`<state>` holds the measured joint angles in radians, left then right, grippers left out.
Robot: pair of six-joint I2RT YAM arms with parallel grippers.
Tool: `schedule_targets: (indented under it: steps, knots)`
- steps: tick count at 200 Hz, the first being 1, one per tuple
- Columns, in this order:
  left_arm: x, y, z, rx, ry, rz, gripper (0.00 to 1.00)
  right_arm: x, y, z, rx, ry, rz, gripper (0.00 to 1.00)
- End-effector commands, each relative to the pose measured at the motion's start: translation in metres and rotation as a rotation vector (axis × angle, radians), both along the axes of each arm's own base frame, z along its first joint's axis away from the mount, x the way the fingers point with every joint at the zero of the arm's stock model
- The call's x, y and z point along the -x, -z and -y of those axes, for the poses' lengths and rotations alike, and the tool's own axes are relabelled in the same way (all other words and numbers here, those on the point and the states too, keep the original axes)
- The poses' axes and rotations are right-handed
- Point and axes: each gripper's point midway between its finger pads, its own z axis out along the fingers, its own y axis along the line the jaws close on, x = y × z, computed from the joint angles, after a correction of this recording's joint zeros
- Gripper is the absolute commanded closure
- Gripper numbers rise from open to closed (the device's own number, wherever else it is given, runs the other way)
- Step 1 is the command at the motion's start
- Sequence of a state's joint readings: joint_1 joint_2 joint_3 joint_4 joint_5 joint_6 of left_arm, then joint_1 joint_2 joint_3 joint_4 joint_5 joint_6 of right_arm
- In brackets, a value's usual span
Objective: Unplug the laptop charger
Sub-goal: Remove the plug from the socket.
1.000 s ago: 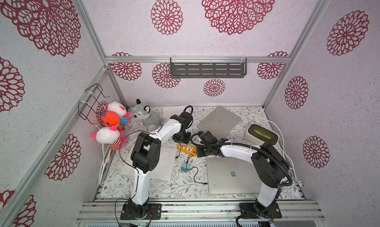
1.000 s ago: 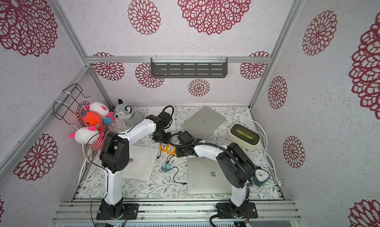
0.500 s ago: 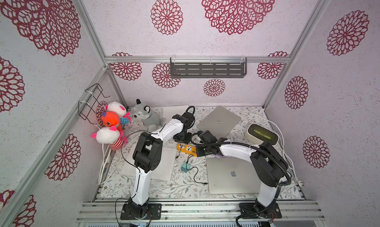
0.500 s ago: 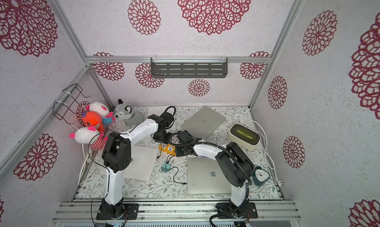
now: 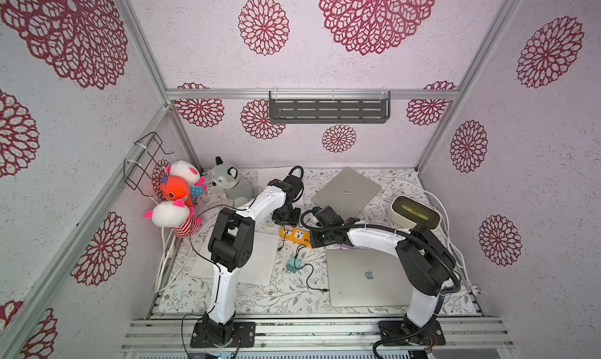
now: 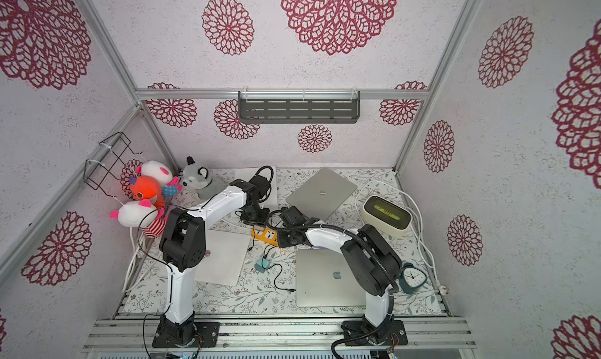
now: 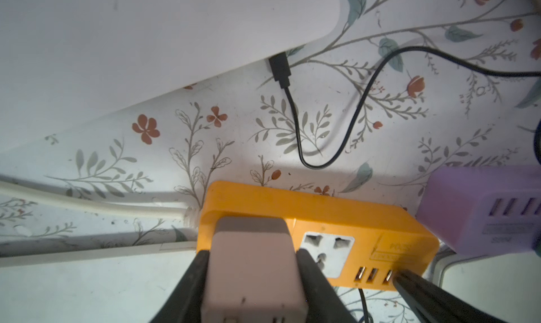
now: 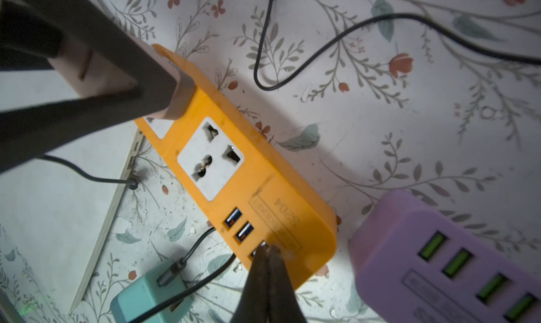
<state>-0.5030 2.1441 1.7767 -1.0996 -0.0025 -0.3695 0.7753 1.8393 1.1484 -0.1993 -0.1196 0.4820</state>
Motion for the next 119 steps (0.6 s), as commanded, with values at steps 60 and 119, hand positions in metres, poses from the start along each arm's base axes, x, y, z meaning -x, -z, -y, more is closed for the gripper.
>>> schedule_targets:
  steps: [60,119]
  knots:
    - [0.01,-0.006,0.04,0.135,0.039,-0.053,0.66,0.033,0.057,0.02,0.13,-0.02,-0.153,0.94]
    - [0.01,-0.012,0.059,0.32,0.006,-0.073,0.67,0.034,0.06,0.02,0.132,-0.023,-0.161,0.94]
